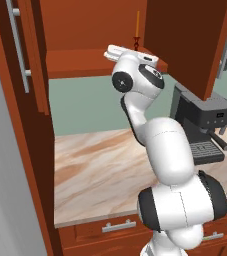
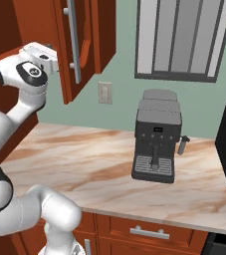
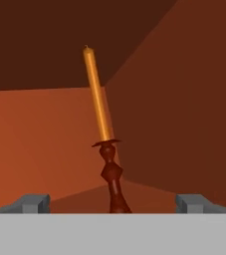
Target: Get the candle and the beer from the cabinet and move them to the dining counter.
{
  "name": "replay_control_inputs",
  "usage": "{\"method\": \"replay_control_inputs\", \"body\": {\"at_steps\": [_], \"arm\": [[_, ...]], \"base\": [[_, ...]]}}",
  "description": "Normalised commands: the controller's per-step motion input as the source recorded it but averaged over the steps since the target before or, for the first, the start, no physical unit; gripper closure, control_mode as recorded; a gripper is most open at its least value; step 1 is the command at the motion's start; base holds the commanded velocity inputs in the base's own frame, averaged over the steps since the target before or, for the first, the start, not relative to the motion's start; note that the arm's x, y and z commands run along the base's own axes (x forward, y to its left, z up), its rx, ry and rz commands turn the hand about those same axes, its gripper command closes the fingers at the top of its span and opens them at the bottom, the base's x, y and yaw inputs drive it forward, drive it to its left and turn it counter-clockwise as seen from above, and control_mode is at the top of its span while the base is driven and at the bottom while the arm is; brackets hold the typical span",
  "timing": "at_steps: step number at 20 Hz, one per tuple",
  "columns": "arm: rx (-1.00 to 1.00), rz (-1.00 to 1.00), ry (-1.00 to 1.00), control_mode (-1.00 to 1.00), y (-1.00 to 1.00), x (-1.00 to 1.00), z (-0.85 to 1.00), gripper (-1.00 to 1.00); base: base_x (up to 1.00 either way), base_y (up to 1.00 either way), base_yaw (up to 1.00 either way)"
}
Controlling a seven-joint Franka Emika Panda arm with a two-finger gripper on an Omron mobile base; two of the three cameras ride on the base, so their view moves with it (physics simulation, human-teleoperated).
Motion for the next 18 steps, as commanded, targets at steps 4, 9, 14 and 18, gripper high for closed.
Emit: {"method": "replay_control_inputs", "body": {"at_steps": [4, 9, 14, 18], "arm": [[0.02, 0.00, 0.00, -1.00, 0.00, 0.39, 0.00, -1.00], [0.03, 0.00, 0.00, -1.00, 0.00, 0.38, 0.00, -1.00], [0.02, 0.00, 0.00, -1.00, 0.00, 0.28, -0.01, -1.00], [0.01, 0.00, 0.00, -1.00, 0.00, 0.24, 0.00, -1.00]], "base": [[0.00, 0.00, 0.00], [0.00, 0.00, 0.00], [0.00, 0.00, 0.00], [0.00, 0.00, 0.00]]}}
